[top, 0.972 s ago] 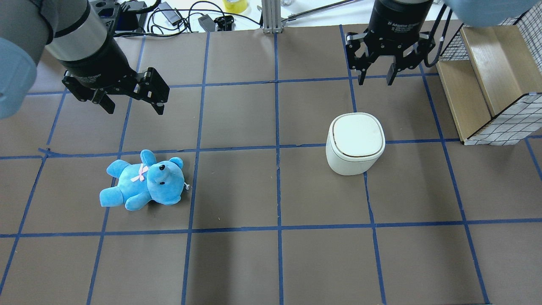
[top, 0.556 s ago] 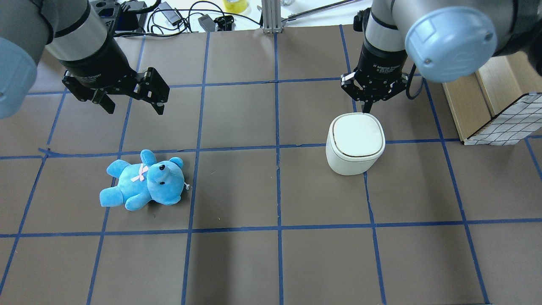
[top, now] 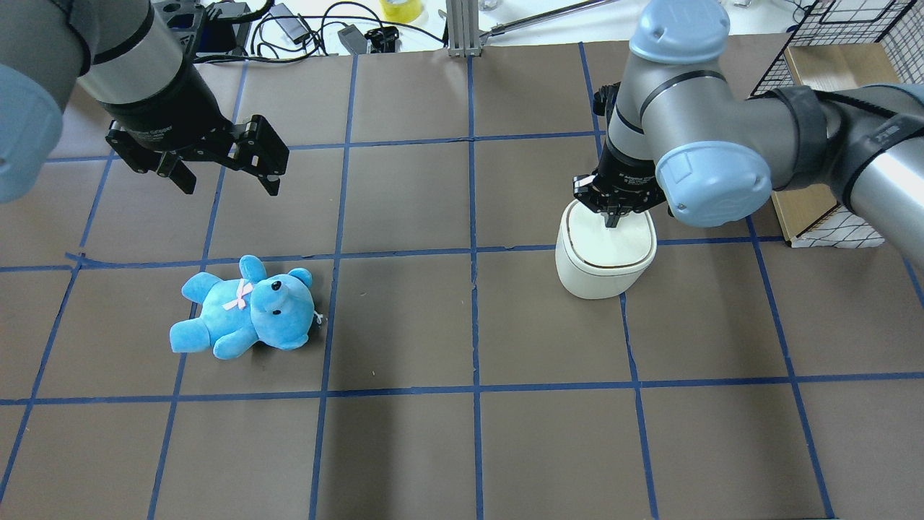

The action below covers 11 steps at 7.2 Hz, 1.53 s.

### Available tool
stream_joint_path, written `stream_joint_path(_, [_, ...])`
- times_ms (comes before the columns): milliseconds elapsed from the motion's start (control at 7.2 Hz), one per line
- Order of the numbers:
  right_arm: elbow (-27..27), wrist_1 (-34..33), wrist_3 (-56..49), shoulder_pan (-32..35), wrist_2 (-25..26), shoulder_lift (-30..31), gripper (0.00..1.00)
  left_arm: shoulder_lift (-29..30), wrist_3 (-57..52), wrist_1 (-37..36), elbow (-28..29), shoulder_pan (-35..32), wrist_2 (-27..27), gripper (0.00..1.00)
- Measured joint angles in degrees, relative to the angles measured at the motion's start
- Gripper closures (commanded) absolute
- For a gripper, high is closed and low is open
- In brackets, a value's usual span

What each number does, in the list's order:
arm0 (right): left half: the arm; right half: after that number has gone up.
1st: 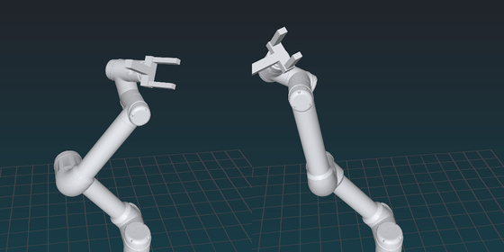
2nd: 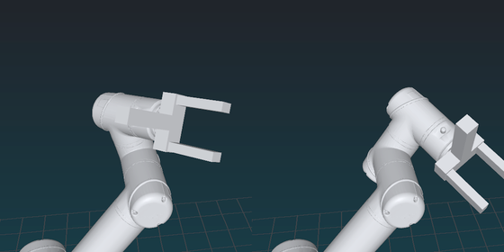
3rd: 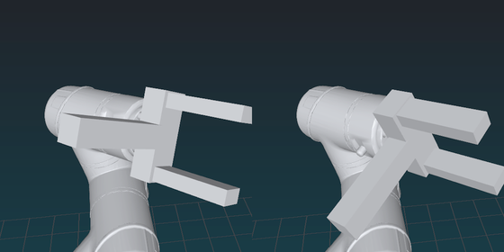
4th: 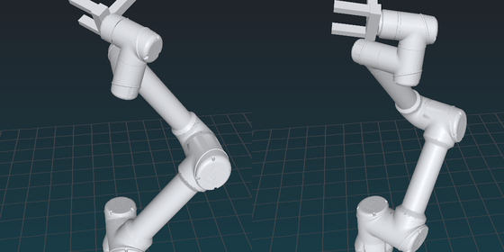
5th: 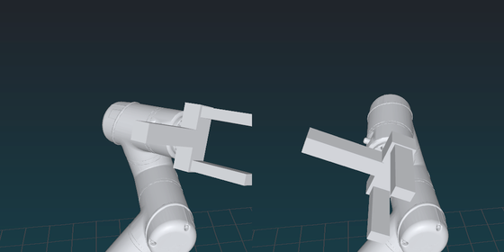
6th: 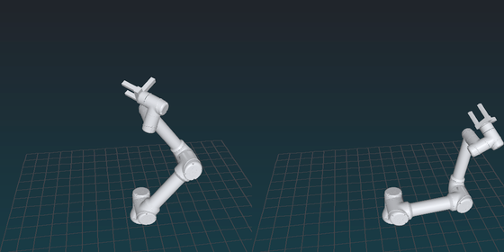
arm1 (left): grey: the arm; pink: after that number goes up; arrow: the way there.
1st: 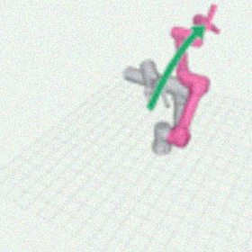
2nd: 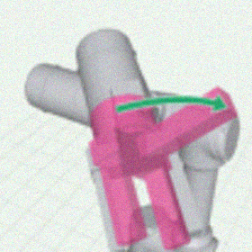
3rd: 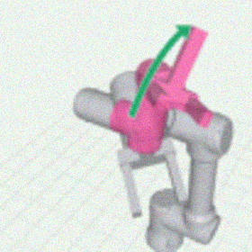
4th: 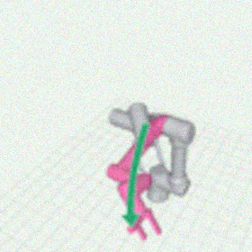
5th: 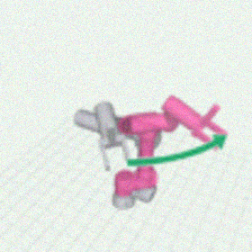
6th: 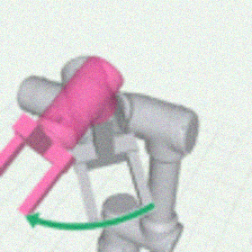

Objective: Open trash can with right arm
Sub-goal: 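Lower the right gripper onto the white trash can lid's edge, then lift the lid edge with the right gripper, swinging it open, then raise the right gripper away from the opened trash can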

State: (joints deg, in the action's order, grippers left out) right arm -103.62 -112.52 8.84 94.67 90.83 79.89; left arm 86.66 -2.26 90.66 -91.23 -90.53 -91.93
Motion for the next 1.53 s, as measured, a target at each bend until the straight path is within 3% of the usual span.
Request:
stream_joint_path(417, [-1.6, -1.8, -0.1, 0.0, 0.0, -0.4, 1.00, 0.0, 0.0, 0.0, 0.0, 0.0, 0.0, 0.00])
stream_joint_path(556, [-1.7, -1.8, -0.1, 0.0, -0.1, -0.4, 0.73, 0.0, 0.0, 0.0, 0.0, 0.0, 0.0, 0.00])
stream_joint_path(694, [-1.5, -1.6, 0.0, 0.0, 0.1, -0.4, 0.18, 0.0, 0.0, 0.0, 0.0, 0.0, 0.0, 0.00])
stream_joint_path(833, [-1.0, -1.4, 0.1, 0.0, 0.4, 0.1, 0.00, 0.0, 0.1, 0.0, 0.0, 0.0, 0.0, 0.00])
stream_joint_path(1111, [3.2, 1.9, 0.2, 0.0, 0.1, 2.8, 0.00, 0.0, 0.0, 0.0, 0.0, 0.0, 0.0, 0.00])
stream_joint_path(1528, [18.3, 17.8, -0.1, 0.1, -0.1, 4.2, 0.00, 0.0, 0.1, 0.0, 0.0, 0.0, 0.0, 0.00])
